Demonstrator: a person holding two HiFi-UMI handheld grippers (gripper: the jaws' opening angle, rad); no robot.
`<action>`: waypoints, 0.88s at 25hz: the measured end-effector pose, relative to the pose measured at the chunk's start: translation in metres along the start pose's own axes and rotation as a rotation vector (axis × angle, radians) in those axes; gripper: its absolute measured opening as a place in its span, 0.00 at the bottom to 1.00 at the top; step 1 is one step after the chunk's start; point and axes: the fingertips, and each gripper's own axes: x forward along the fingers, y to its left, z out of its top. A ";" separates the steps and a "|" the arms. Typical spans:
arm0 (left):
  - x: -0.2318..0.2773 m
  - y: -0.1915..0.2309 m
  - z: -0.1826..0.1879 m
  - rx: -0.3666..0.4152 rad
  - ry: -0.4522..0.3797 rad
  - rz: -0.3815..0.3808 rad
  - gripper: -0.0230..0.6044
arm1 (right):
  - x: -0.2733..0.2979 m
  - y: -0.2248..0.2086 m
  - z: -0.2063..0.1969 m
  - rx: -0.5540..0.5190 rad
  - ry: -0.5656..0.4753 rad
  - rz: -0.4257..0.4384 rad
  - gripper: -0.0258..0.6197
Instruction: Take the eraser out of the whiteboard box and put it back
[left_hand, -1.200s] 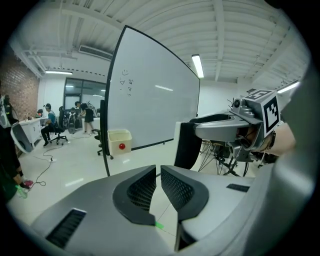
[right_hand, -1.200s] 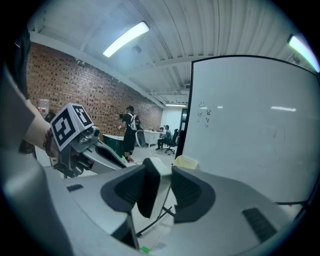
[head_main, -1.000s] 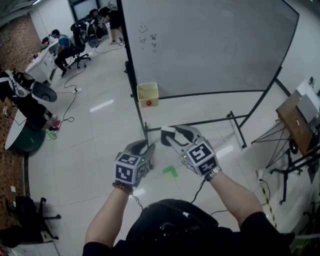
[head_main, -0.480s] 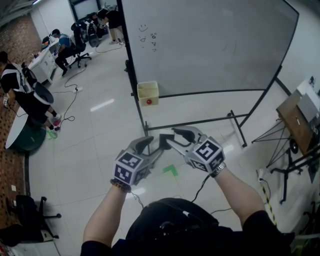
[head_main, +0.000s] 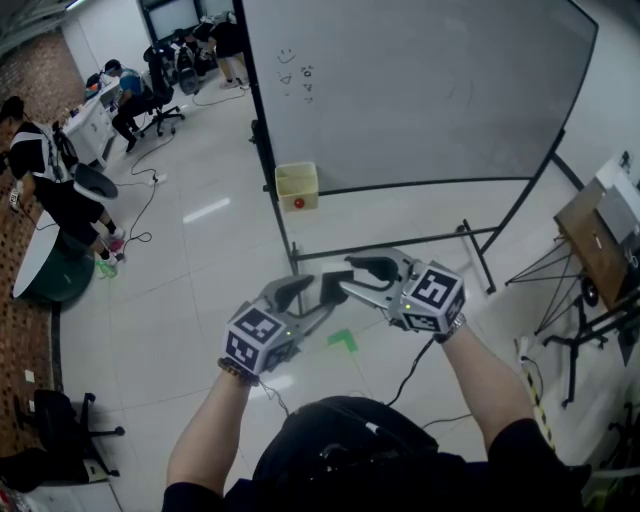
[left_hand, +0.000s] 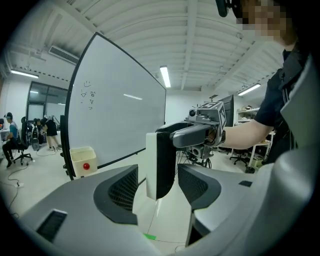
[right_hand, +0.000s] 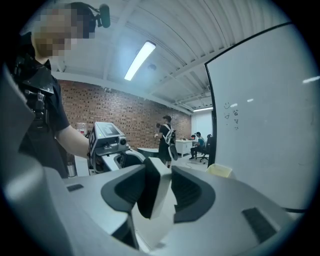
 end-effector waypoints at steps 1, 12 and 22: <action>0.000 -0.001 -0.001 0.005 0.002 -0.004 0.43 | 0.000 0.002 0.000 0.001 -0.001 0.012 0.33; 0.007 -0.010 -0.009 0.028 0.043 -0.036 0.43 | 0.002 0.014 -0.002 -0.013 0.017 0.086 0.33; 0.010 -0.009 -0.009 0.022 0.042 -0.023 0.33 | 0.003 0.015 -0.004 -0.013 0.038 0.089 0.34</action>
